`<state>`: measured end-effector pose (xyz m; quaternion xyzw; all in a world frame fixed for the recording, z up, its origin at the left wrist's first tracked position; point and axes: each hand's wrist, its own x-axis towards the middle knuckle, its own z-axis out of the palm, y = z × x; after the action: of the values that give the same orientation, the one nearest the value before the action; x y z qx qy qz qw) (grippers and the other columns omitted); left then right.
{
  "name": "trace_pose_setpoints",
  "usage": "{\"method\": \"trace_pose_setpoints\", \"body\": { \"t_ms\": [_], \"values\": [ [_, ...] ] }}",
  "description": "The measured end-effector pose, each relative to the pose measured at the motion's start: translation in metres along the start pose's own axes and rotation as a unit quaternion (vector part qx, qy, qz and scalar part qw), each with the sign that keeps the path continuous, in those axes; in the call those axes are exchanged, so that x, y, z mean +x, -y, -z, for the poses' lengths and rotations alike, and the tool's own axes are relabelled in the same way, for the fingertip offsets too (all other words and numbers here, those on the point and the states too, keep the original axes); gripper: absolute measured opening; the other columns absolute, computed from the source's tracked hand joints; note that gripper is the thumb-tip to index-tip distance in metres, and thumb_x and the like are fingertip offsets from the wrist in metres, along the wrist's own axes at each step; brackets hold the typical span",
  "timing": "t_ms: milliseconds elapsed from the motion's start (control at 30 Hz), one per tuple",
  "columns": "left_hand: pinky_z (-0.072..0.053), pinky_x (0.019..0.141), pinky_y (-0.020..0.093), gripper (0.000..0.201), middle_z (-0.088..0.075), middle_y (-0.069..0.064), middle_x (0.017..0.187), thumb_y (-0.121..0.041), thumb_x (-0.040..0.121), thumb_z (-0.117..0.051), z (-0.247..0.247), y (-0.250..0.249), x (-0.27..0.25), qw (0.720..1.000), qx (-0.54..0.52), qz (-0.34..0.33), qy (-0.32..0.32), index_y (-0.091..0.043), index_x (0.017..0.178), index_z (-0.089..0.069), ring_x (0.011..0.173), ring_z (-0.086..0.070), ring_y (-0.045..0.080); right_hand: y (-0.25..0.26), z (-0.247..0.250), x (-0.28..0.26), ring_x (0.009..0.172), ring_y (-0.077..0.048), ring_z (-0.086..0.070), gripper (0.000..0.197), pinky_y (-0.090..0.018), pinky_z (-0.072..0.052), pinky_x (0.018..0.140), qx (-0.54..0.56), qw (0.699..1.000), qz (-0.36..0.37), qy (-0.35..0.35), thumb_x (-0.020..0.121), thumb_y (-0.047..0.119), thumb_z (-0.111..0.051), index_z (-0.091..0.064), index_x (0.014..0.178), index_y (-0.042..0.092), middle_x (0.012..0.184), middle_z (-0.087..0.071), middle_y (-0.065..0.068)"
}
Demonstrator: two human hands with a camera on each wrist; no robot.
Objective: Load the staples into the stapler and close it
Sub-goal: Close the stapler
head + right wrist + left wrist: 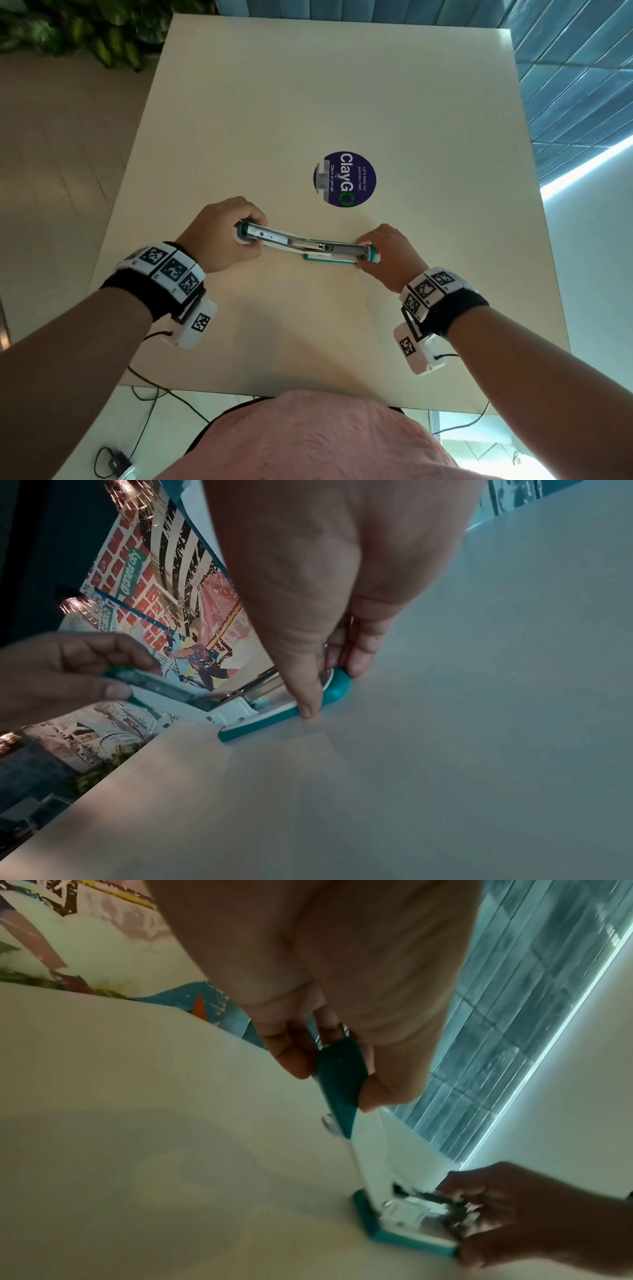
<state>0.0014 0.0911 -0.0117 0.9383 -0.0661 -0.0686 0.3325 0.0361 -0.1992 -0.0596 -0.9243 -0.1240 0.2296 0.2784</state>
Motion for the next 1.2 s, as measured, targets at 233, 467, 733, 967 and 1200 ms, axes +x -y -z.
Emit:
{"method": "trace_pose_setpoints", "body": {
  "t_ms": [233, 467, 733, 967, 1200],
  "values": [
    [-0.052, 0.084, 0.017, 0.037, -0.072, 0.003, 0.093, -0.006, 0.064, -0.08, -0.021, -0.063, 0.021, 0.989, -0.136, -0.065, -0.016, -0.011, 0.096, -0.063, 0.083, -0.067, 0.011, 0.001, 0.002, 0.001, 0.101, -0.024, -0.052, 0.034, -0.032, -0.042, 0.09, 0.0, 1.0, -0.001, 0.0, 0.075, 0.016, -0.072, -0.062, 0.107, 0.016, 0.108, -0.058, -0.008],
    [-0.04, 0.109, 0.041, 0.065, -0.053, 0.009, 0.136, -0.019, 0.074, -0.075, -0.101, -0.072, 0.045, 0.99, -0.064, -0.059, 0.109, -0.014, 0.132, -0.047, 0.123, -0.051, 0.021, 0.002, 0.003, -0.002, 0.097, -0.026, -0.055, 0.031, -0.039, -0.047, 0.092, -0.011, 1.0, 0.002, -0.008, 0.075, 0.016, -0.072, -0.063, 0.105, 0.014, 0.107, -0.057, -0.011],
    [-0.042, 0.098, 0.044, 0.057, -0.039, 0.011, 0.142, -0.033, 0.085, -0.059, -0.104, -0.055, 0.045, 0.954, 0.221, -0.104, 0.174, -0.016, 0.133, -0.034, 0.124, -0.04, 0.032, -0.004, 0.0, -0.001, 0.095, -0.022, -0.053, 0.034, -0.036, -0.048, 0.091, 0.006, 1.0, 0.019, -0.009, 0.077, 0.014, -0.07, -0.061, 0.109, 0.014, 0.107, -0.056, -0.009],
    [-0.039, 0.069, 0.039, 0.042, -0.049, 0.018, 0.117, -0.021, 0.087, -0.054, -0.103, -0.072, 0.055, 0.916, 0.318, -0.127, 0.211, -0.003, 0.121, -0.036, 0.097, -0.05, 0.034, -0.007, 0.004, 0.0, 0.095, -0.018, -0.049, 0.035, -0.033, -0.045, 0.091, -0.027, 0.999, 0.03, 0.013, 0.077, 0.015, -0.068, -0.058, 0.11, 0.016, 0.106, -0.055, -0.006],
    [-0.046, 0.069, 0.039, 0.049, -0.054, 0.015, 0.108, -0.013, 0.073, -0.063, -0.102, -0.074, 0.058, 0.92, 0.303, -0.128, 0.215, -0.006, 0.115, -0.038, 0.091, -0.05, 0.031, -0.01, 0.002, -0.008, 0.091, -0.014, -0.048, 0.032, -0.031, -0.046, 0.089, -0.017, 0.999, 0.028, -0.001, 0.079, 0.018, -0.067, -0.058, 0.11, 0.015, 0.105, -0.056, -0.007]
  ]
}}
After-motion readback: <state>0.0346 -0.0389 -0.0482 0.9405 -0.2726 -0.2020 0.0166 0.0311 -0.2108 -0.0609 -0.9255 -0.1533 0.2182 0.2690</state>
